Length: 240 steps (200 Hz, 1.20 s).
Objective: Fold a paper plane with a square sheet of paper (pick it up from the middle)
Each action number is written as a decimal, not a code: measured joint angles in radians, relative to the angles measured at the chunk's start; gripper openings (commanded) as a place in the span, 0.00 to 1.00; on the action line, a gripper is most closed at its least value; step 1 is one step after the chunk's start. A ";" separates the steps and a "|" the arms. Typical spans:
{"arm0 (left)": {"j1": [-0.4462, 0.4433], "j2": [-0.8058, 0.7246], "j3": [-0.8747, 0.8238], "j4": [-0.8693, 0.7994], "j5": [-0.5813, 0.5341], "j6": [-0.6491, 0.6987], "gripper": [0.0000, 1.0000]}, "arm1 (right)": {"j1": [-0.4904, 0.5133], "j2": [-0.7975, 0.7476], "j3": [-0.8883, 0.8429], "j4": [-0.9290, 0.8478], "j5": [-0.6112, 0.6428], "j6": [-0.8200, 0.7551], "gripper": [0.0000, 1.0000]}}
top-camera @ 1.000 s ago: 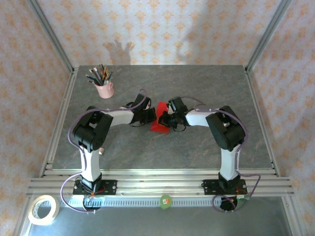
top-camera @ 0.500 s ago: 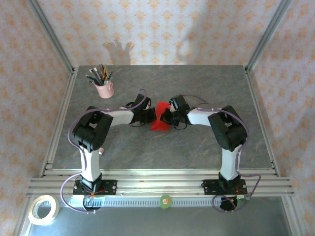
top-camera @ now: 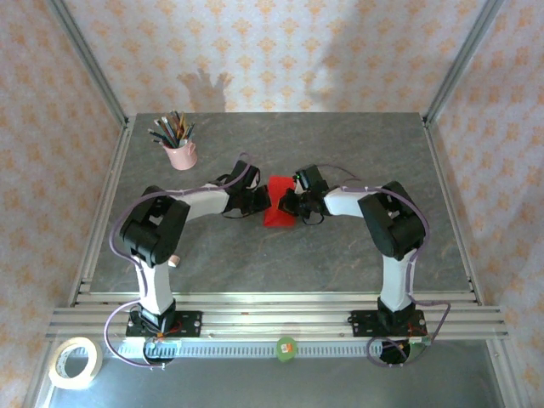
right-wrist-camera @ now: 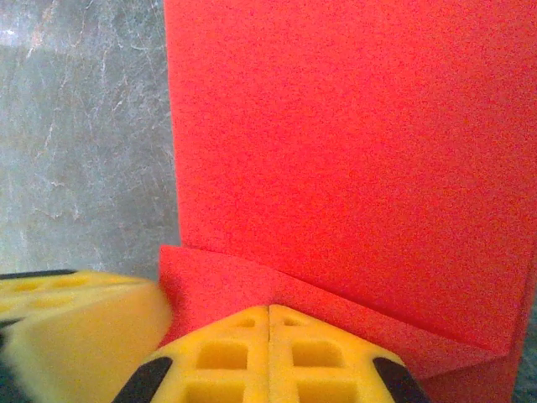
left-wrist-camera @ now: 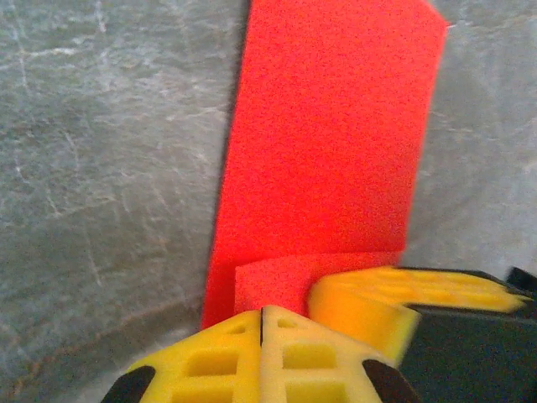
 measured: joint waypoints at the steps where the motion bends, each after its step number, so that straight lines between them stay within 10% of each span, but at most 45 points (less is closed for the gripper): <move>1: 0.000 -0.002 0.000 0.000 0.000 0.000 0.00 | 0.000 0.000 0.000 0.000 0.000 0.000 0.00; 240: -0.060 -0.014 -0.053 -0.036 0.026 -0.036 0.00 | -0.003 0.002 -0.007 0.013 -0.007 -0.011 0.00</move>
